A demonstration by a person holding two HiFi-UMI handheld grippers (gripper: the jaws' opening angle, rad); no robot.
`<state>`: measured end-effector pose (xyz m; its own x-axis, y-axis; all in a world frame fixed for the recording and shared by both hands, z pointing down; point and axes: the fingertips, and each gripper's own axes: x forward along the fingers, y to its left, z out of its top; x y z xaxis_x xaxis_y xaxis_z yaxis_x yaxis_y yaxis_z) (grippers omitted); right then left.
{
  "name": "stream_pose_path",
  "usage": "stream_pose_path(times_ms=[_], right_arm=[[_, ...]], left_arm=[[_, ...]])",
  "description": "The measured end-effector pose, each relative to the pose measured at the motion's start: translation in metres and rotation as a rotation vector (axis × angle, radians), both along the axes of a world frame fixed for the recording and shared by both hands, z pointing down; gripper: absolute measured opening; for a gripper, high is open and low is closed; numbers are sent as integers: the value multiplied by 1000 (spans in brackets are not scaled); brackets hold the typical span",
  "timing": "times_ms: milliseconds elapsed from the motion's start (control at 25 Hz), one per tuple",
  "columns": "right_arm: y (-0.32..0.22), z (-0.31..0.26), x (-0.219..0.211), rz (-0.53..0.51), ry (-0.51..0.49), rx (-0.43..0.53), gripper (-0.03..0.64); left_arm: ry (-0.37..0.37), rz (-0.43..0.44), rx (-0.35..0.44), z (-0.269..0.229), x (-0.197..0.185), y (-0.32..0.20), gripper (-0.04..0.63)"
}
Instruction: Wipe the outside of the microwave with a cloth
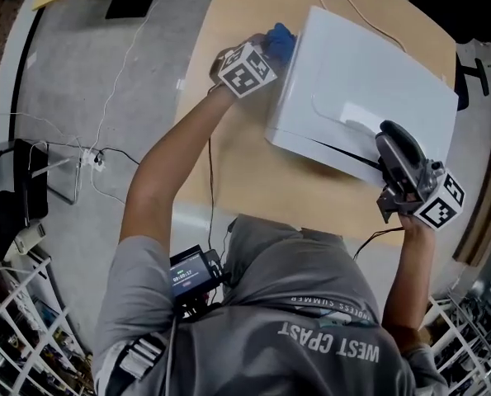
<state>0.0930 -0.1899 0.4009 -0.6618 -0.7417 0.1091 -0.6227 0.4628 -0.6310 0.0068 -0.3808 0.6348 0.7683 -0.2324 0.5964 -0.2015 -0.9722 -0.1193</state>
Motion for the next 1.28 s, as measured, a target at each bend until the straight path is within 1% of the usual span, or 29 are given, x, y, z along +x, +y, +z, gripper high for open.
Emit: stream_pose_path(times_ms=[120,240,280,320,360,520,720,880,1000,1120,1280], right_arm=[[1,-10,2,-6,30,53,138],[3,-22,11,32,99,120,138],[3,-27,15,55,127,144,123],[4,-32,20,79,155,165,73],[4,-38,25,104,181,184,55],[7,-59,53,184,280,240,52],[17,-80,83,255,358,293,52],[27,-91,99,298,399,319,52],[36,-92,108,318,403,332,52],[46,-93,114,320,402,337,52],[58,-95,123,317,403,335,52]], left_arm=[[6,-34,-19,-1,-3,-1,67],[20,-61,-28,-9,-11,2,67],[21,-66,-23,-13,-16,4,67],[21,-68,-16,-18,-20,6,67],[21,-70,-9,-24,-24,8,67],[8,-76,6,-40,-33,16,67],[-9,-61,27,-58,-36,32,67],[-40,-41,51,-72,-42,42,67],[-72,-27,65,-75,-47,50,67],[-96,-9,69,-79,-50,64,67],[-104,0,69,-87,-51,82,67]])
